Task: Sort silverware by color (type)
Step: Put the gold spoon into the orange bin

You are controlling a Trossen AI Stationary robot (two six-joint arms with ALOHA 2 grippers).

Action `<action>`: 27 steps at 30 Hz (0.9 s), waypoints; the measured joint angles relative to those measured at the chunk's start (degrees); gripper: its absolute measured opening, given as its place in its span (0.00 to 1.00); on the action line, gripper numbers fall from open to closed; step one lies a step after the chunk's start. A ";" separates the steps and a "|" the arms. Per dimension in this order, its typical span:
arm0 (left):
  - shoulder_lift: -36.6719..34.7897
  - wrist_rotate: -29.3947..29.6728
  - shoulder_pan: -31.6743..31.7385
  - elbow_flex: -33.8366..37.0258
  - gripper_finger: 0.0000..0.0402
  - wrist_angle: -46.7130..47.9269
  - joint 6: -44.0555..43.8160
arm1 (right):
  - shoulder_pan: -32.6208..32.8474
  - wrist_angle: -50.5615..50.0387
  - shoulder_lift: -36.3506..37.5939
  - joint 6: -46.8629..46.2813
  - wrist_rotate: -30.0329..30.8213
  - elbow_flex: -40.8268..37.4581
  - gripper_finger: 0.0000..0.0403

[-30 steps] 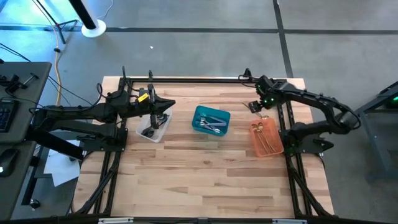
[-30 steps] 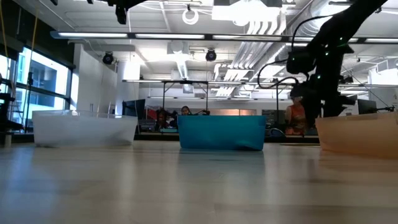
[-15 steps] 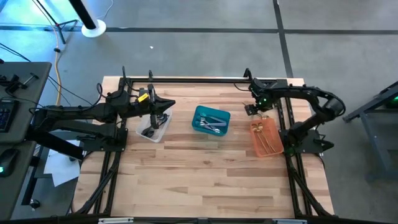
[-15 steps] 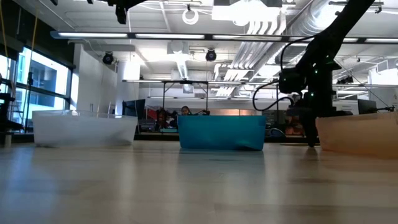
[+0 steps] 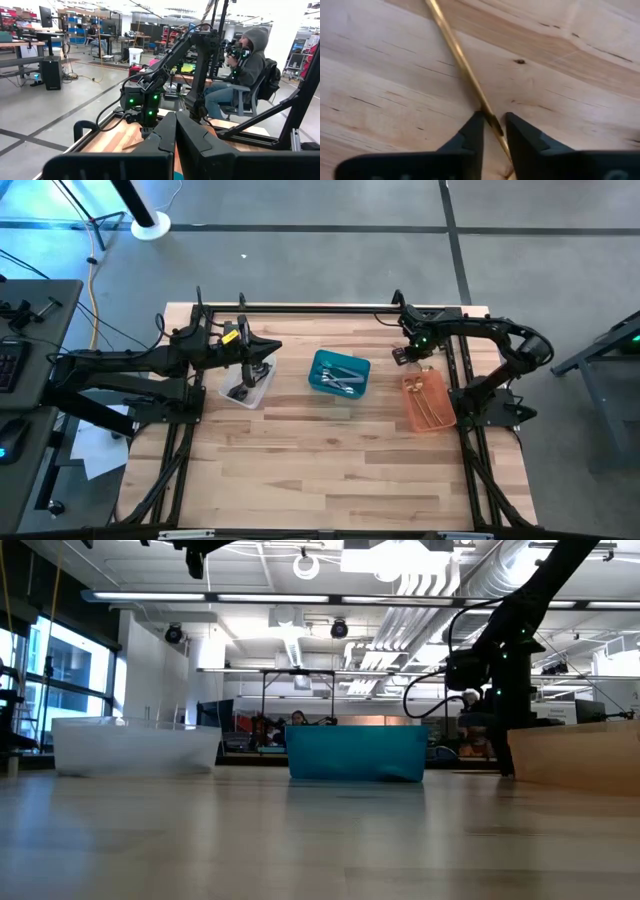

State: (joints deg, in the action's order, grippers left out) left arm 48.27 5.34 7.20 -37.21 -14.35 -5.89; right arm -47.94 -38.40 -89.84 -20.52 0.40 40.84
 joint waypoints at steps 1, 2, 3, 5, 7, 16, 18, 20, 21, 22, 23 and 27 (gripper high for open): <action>0.00 0.00 0.00 0.00 0.00 0.00 0.00 | 0.00 0.07 0.00 0.05 0.07 -0.02 0.14; -0.02 0.00 0.00 0.00 0.00 0.00 0.02 | 0.00 0.13 0.00 0.08 0.16 -0.02 0.12; 0.00 0.00 0.00 0.00 0.00 0.00 0.02 | 0.00 0.16 0.00 0.11 0.22 -0.02 0.09; 0.00 0.00 0.00 0.00 0.00 0.00 -0.02 | 0.00 0.22 0.00 0.14 0.48 -0.02 0.04; 0.00 0.00 0.00 0.00 0.00 0.00 -0.02 | 0.00 0.22 0.00 0.58 0.55 -0.02 0.02; -0.02 -0.29 0.00 0.00 0.00 0.00 -0.02 | -0.02 0.18 0.00 0.92 0.55 -0.02 0.01; 0.00 -0.31 0.00 0.00 0.00 0.00 -0.04 | -0.02 0.16 0.00 1.08 0.55 -0.02 0.01; 0.00 -0.28 0.00 0.00 0.00 0.00 -0.43 | -0.02 0.14 0.00 1.08 0.55 -0.02 0.01; 0.00 -0.28 0.00 0.00 0.00 0.00 -0.85 | -0.02 0.14 0.00 1.08 0.55 -0.02 0.01; 0.00 -0.28 0.00 0.00 0.00 0.01 -1.17 | -0.02 0.14 0.00 1.08 0.55 -0.02 0.01; 0.00 -0.28 -0.01 0.00 0.00 0.01 -1.40 | -0.02 0.13 0.05 1.08 0.55 -0.02 0.01; 0.00 -0.28 0.00 0.00 0.00 0.02 -1.42 | -0.04 0.37 1.22 1.08 0.31 -0.45 0.00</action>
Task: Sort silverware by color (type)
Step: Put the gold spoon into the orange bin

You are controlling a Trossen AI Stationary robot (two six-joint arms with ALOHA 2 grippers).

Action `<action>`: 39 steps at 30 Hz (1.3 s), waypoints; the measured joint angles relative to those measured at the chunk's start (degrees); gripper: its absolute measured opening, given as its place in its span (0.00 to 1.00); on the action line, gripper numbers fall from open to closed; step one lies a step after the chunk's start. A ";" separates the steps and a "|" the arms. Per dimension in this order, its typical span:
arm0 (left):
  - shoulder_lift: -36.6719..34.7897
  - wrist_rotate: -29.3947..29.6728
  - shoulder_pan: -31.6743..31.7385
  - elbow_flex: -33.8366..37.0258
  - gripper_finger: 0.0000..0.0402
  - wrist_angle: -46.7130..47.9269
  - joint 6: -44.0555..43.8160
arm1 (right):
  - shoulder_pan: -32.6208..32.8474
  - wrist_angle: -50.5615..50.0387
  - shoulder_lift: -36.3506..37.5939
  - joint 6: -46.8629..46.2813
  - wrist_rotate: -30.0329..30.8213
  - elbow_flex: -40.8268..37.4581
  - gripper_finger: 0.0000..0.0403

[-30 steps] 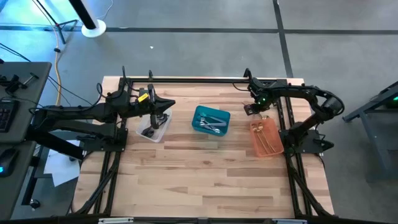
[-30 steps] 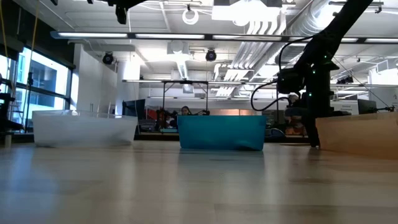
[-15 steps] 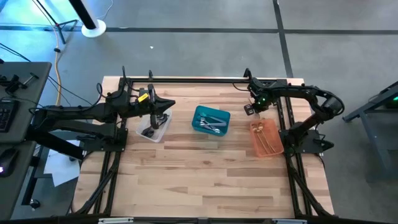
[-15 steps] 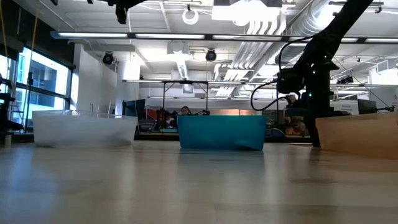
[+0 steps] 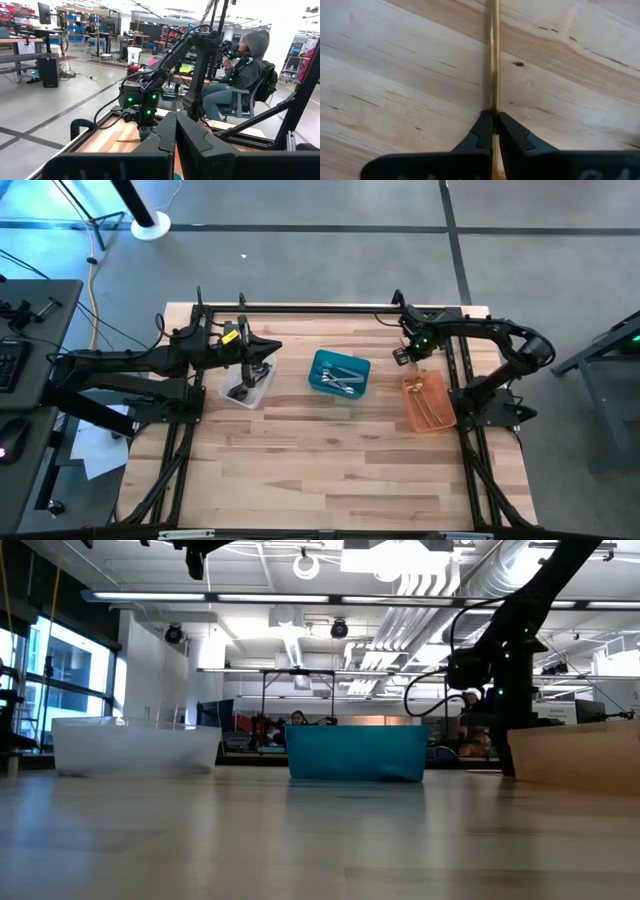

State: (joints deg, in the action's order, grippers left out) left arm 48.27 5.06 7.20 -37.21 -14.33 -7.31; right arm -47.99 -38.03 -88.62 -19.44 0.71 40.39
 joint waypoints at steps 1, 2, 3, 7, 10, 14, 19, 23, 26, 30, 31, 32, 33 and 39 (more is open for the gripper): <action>0.00 0.00 0.00 0.00 0.00 0.00 0.00 | -0.02 0.11 0.60 0.21 -0.02 -0.13 0.00; 0.00 0.00 0.00 0.00 0.00 0.00 -0.01 | -0.02 0.24 1.37 0.42 -0.02 -0.17 0.00; 0.00 0.00 0.00 0.00 0.00 0.00 -0.02 | -0.02 0.30 2.19 0.46 -0.10 -0.22 0.00; 0.00 0.02 0.00 0.00 0.00 0.00 -0.04 | -0.19 -0.07 6.15 0.35 0.59 -0.44 0.00; -0.01 0.02 0.00 0.00 0.00 0.00 -0.07 | -0.15 -0.34 9.31 0.02 0.32 -0.34 0.00; 0.00 0.04 -0.01 0.00 0.00 0.00 -0.07 | -0.14 -0.25 14.12 -0.12 0.09 -0.30 0.00; 0.00 0.04 0.00 0.00 0.00 0.00 -0.06 | -0.13 0.81 20.10 -1.49 -0.15 -0.21 0.00; 0.00 0.04 -0.02 0.00 0.00 0.00 -0.11 | 0.01 2.16 24.24 -3.04 -0.31 -0.19 0.00; 0.00 0.04 -0.01 0.00 0.00 0.00 -0.11 | 0.71 4.51 27.12 -3.68 -0.60 -0.16 0.00; 0.00 0.09 0.00 0.00 0.00 -0.02 -0.09 | 2.10 10.98 30.05 -5.39 -3.36 -0.06 0.00; 0.00 0.10 0.00 0.00 0.00 -0.05 -0.09 | 2.56 12.88 30.45 -6.18 -4.22 -0.06 0.00; -0.01 0.11 -0.02 0.00 0.00 -0.25 -0.11 | 3.15 14.95 30.84 -6.55 -5.14 -0.06 0.00; 0.00 0.11 -0.02 0.00 0.00 -0.57 -0.15 | 3.84 17.29 31.02 -6.96 -5.79 -0.06 0.00; 0.00 0.13 0.00 0.00 0.00 -3.04 -0.57 | 8.22 33.67 31.19 -7.58 -9.00 -0.04 0.00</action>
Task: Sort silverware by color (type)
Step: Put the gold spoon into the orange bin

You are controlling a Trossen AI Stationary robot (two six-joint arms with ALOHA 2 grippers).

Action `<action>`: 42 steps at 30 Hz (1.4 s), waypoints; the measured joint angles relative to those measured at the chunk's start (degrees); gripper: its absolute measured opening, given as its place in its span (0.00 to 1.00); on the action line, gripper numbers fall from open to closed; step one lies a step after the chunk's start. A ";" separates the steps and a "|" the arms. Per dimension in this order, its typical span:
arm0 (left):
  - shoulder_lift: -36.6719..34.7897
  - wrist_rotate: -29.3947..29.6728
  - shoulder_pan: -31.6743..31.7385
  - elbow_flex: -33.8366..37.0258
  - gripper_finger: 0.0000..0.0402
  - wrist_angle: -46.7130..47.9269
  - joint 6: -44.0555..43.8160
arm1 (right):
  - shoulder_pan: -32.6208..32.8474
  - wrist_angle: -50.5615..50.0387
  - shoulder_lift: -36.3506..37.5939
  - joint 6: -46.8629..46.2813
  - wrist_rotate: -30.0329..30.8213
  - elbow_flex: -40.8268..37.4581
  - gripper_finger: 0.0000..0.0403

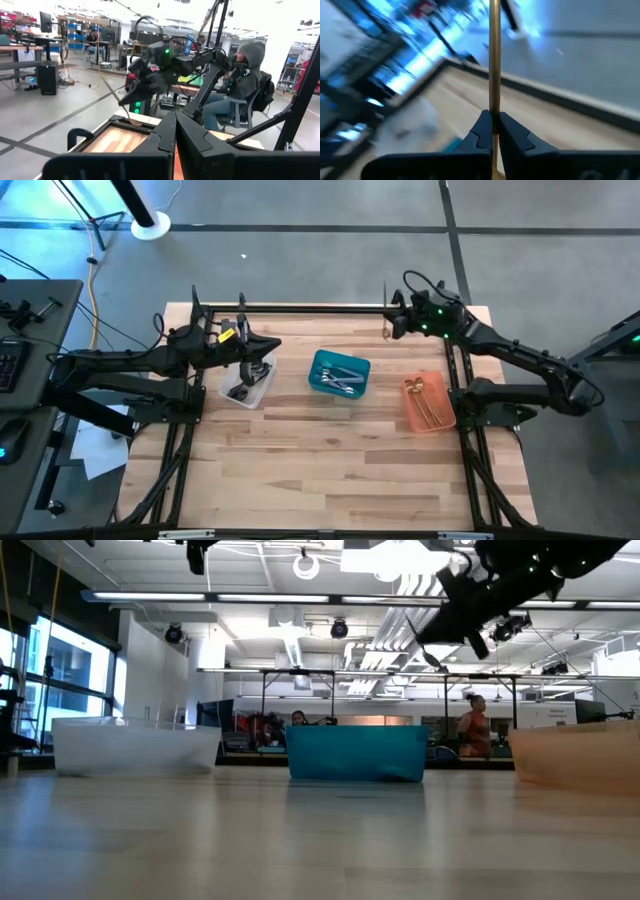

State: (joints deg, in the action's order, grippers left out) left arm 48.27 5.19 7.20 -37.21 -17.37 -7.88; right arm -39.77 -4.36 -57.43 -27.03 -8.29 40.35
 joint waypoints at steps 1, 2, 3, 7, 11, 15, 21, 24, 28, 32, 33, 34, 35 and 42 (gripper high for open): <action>0.00 -0.02 0.00 0.00 0.00 -0.09 0.00 | 0.70 2.54 0.00 0.05 -0.51 0.01 0.00; 0.00 0.00 0.00 0.00 0.00 -0.33 0.00 | 1.34 5.13 0.00 0.33 -1.08 0.01 0.00; 0.00 0.00 0.00 0.00 0.00 -0.64 0.00 | 2.03 7.62 0.00 0.89 -1.77 0.01 0.00; 0.00 0.00 0.00 0.00 0.00 -0.74 0.00 | 5.14 15.50 0.00 2.51 -2.47 0.08 0.00; 0.00 0.00 0.00 0.00 0.00 -0.76 0.02 | 6.97 16.77 0.00 3.00 -2.53 0.08 0.00; 0.00 0.00 0.00 0.00 0.00 -0.74 0.96 | 9.41 16.74 0.02 3.50 -3.92 0.08 0.00; 1.23 -0.02 0.00 0.00 0.00 -0.89 -0.96 | 17.69 17.97 0.00 3.95 -1.49 0.08 0.00; 3.30 -0.42 0.00 -0.09 0.00 -1.16 -2.40 | 23.17 19.95 -0.26 3.96 2.44 0.08 0.00; 7.87 -5.28 0.00 -0.07 0.00 -6.22 -2.58 | 30.01 24.48 -1.52 4.00 8.18 0.12 0.00; 12.56 -8.93 -0.02 -1.46 0.00 -11.88 -2.51 | 34.99 27.32 -4.51 5.59 12.32 1.72 0.00; 13.45 -9.34 -0.02 -2.12 0.00 -11.99 -2.50 | 35.71 27.30 -5.50 6.34 12.50 2.66 0.00; 14.23 -9.39 0.00 -2.81 0.00 -11.92 -2.33 | 36.40 27.29 -6.59 7.10 12.73 3.84 0.00; 14.92 -9.42 0.00 -3.50 0.00 -11.79 -1.84 | 37.00 27.29 -7.72 8.05 12.74 5.19 0.00; 15.77 -9.53 0.00 -5.16 0.00 -10.44 0.48 | 37.06 26.61 -13.79 11.83 11.24 11.29 0.00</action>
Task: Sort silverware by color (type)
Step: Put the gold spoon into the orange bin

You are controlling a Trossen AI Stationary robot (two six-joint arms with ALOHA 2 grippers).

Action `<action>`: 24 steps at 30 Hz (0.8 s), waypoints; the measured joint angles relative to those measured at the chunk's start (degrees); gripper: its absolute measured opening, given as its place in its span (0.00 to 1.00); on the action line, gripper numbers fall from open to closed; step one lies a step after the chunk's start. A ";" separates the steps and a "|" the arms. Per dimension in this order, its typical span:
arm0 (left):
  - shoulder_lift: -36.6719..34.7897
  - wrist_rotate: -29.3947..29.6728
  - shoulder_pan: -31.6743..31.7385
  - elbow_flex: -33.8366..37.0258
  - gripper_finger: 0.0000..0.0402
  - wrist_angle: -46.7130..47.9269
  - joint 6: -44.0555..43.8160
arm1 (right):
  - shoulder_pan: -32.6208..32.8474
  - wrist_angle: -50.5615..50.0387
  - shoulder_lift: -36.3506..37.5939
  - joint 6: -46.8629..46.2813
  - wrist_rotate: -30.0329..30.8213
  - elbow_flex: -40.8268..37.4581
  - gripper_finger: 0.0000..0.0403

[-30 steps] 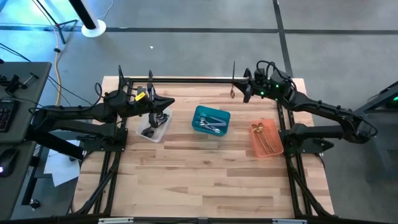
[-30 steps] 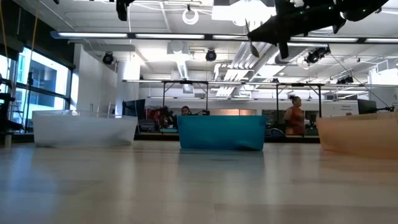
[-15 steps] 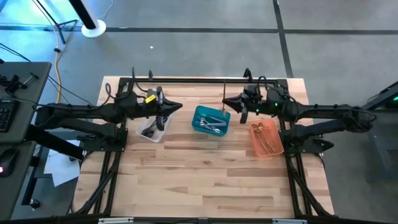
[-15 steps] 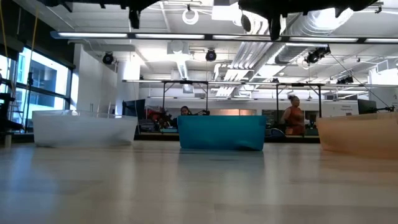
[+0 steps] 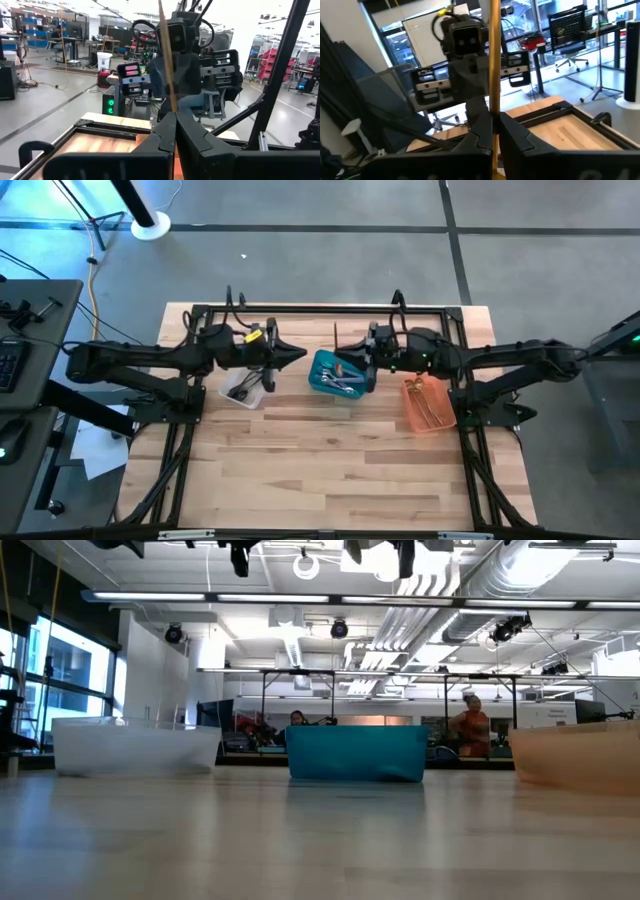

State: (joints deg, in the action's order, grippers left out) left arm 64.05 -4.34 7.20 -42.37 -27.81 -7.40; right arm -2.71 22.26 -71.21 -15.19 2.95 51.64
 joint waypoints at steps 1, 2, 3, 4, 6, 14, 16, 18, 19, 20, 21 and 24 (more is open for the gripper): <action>-0.26 0.00 0.00 0.00 0.00 0.27 0.00 | -0.28 -0.01 -0.17 0.04 -0.16 0.09 0.00; -0.60 -0.02 0.00 0.00 0.00 0.67 -0.02 | -0.65 -0.13 -0.25 -0.21 -0.84 0.09 0.00; -0.73 -0.04 -0.04 -0.02 0.00 0.64 -0.02 | -0.96 -0.16 -0.30 -0.39 -2.08 0.09 0.00; -0.86 -0.03 -0.10 -0.04 0.00 0.84 0.00 | -1.17 -0.19 -0.31 -0.74 -3.25 0.09 0.00; -1.06 -0.03 -0.11 0.00 0.00 1.23 0.00 | -1.43 -0.17 -0.31 -1.06 -4.88 0.09 0.00; -1.11 -0.04 -0.11 0.00 0.00 1.20 0.02 | -1.43 -0.11 -0.31 -0.82 -5.59 0.09 0.00; -1.11 -0.03 -0.11 0.00 0.00 1.19 0.02 | -1.43 -0.11 -0.31 -0.82 -5.91 0.09 0.00; -1.11 -0.02 -0.11 0.00 0.00 1.18 0.04 | -1.43 -0.11 -0.31 -0.82 -6.14 0.09 0.00; -1.11 -0.02 -0.11 0.00 0.00 1.18 0.05 | -1.43 -0.11 -0.31 -0.82 -6.20 0.09 0.00; -1.11 0.00 -0.11 0.00 0.00 1.18 0.07 | -1.43 -0.11 -0.31 -0.82 -6.22 0.09 0.00; -1.11 0.00 -0.11 0.00 0.00 1.16 0.07 | -1.43 -0.11 -0.31 -0.82 -6.22 0.09 0.00; -1.11 0.00 -0.11 0.00 0.00 1.18 0.07 | -1.43 -0.16 -0.31 -0.95 -6.22 0.09 0.00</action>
State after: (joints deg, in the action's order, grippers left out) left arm 62.94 -4.34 7.09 -42.37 -26.63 -7.33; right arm -4.14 22.10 -71.53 -16.15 -3.27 51.72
